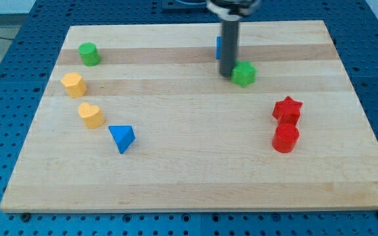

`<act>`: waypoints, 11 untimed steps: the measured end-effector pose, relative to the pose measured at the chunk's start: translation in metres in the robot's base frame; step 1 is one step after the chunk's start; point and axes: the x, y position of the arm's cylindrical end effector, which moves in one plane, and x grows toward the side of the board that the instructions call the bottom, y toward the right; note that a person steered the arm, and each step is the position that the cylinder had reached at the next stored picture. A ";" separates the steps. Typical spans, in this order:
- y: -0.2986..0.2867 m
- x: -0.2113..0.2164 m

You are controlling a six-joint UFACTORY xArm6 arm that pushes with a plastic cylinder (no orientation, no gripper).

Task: Place red blocks parallel to each other

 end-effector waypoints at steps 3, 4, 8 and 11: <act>0.037 0.051; 0.003 0.111; 0.054 0.134; 0.060 0.087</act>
